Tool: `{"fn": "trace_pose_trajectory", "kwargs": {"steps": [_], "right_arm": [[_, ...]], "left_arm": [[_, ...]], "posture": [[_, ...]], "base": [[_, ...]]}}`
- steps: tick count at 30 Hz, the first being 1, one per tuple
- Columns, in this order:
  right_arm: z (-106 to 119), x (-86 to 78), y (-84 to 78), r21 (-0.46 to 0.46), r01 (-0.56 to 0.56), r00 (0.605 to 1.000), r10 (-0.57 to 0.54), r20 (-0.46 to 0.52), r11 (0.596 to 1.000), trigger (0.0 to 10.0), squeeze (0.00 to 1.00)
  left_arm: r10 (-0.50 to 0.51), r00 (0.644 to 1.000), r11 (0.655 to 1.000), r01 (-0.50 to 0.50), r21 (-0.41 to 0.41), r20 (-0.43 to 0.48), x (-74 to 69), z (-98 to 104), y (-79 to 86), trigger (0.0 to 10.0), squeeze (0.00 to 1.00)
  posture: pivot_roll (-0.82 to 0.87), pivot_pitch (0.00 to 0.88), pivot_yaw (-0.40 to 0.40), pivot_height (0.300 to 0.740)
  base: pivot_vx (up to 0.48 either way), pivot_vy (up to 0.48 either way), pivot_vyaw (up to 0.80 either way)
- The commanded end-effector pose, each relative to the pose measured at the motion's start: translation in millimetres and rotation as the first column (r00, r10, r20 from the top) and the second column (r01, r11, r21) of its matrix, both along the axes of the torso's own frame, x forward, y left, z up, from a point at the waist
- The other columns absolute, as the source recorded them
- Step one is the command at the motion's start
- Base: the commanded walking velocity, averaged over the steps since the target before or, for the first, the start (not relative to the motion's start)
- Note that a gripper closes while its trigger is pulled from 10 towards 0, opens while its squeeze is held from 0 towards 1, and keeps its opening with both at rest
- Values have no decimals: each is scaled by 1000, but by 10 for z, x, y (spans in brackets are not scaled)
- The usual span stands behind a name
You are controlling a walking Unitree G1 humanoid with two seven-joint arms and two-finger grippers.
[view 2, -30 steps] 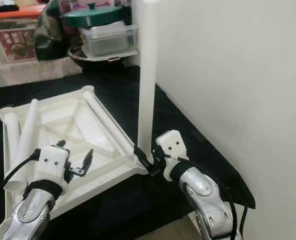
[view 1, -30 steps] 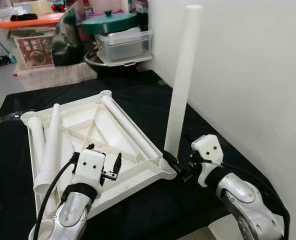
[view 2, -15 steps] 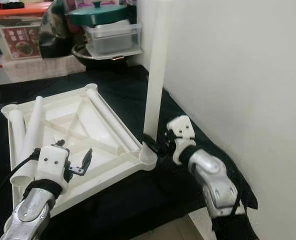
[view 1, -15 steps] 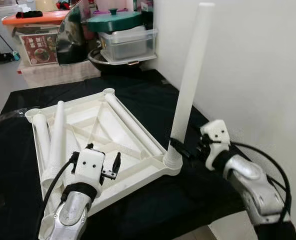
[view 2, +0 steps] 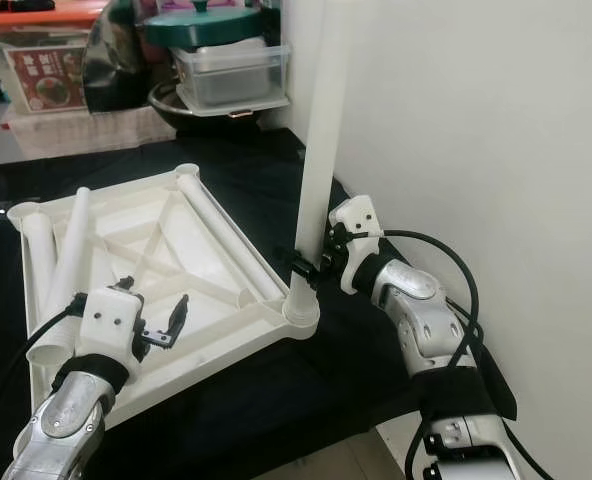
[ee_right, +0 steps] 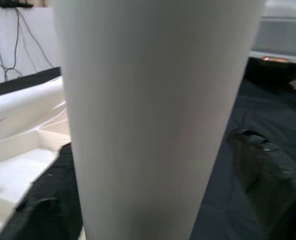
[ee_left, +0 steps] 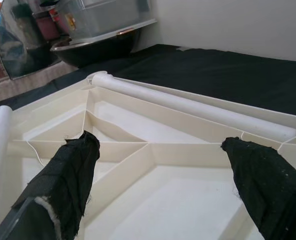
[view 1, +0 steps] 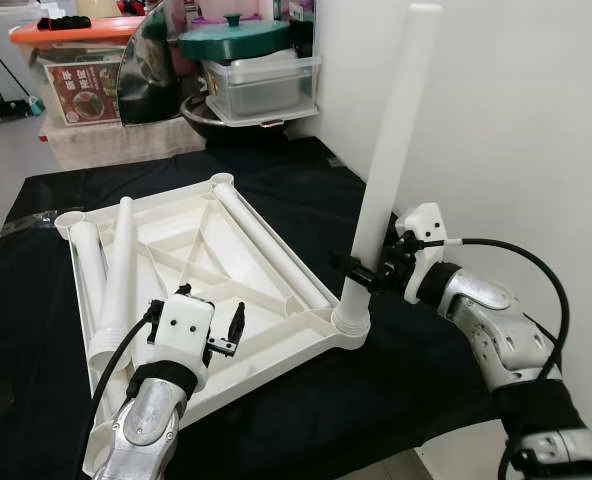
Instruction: Building children table
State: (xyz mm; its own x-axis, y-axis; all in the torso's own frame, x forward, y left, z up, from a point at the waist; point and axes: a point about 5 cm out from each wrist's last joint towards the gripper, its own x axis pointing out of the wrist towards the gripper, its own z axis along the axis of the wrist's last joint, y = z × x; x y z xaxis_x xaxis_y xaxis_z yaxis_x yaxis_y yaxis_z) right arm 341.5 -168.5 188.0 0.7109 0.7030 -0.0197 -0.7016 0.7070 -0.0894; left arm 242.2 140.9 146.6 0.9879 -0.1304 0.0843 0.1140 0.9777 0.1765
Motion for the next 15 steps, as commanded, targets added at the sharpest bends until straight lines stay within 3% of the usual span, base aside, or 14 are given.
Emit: {"fn": "trace_pose_trajectory", "kwargs": {"steps": [1, 3, 5, 7, 8, 10, 11, 13, 14, 15], "right_arm": [[-18, 0, 12, -27, -51, 999, 51, 3, 998, 0, 0], [-47, -13, -14, -37, -88, 996, 87, -28, 995, 0, 0], [-92, 23, -41, -71, -33, 998, 29, -63, 997, 0, 0], [-167, 121, -86, -112, 128, 983, -141, -116, 985, 0, 0], [-167, 121, -86, -112, 128, 983, -141, -116, 985, 0, 0], [-185, 160, -13, -39, 357, 922, -359, -146, 933, 0, 0], [-185, 160, -13, -39, 357, 922, -359, -146, 933, 0, 0], [-169, 88, 186, 97, 531, 837, -503, -214, 842, 0, 0], [-169, 88, 186, 97, 531, 837, -503, -214, 842, 0, 0], [-172, 40, 294, 147, 588, 799, -545, -254, 795, 0, 0]], "left_arm": [[5, 1000, 1000, -5, 12, -9, -1, -34, 4, 10000, 0], [6, 1000, 1000, -6, 10, -11, -4, -43, 9, 10000, 0], [5, 1000, 1000, -5, 9, -12, -3, -44, 6, 10000, 0], [2, 1000, 1000, -2, 9, -11, -2, -46, 0, 10000, 0], [2, 1000, 1000, -2, 9, -11, -2, -46, 0, 10000, 0], [1, 1000, 1000, -1, 10, -12, -6, -49, 1, 10000, 0], [1, 1000, 1000, -1, 10, -12, -6, -49, 1, 10000, 0], [6, 1000, 1000, -6, 14, -14, -14, -54, 18, 10000, 0], [6, 1000, 1000, -6, 14, -14, -14, -54, 18, 10000, 0], [9, 1000, 1000, -9, 16, -15, -15, -57, 27, 10000, 0]], "posture": [[103, 0, -56, 740], [102, 0, -56, 740], [98, 0, -55, 740], [96, 0, -57, 740], [96, 0, -57, 740], [103, 0, -63, 740], [103, 0, -63, 740], [105, 0, -60, 740], [105, 0, -60, 740], [108, 0, -54, 740]], "base": [[0, 0, 0], [0, 0, 0], [0, 0, 0], [0, 0, 0], [0, 0, 0], [0, 0, 0], [0, 0, 0], [0, 0, 0], [0, 0, 0], [0, 0, 0]]}}
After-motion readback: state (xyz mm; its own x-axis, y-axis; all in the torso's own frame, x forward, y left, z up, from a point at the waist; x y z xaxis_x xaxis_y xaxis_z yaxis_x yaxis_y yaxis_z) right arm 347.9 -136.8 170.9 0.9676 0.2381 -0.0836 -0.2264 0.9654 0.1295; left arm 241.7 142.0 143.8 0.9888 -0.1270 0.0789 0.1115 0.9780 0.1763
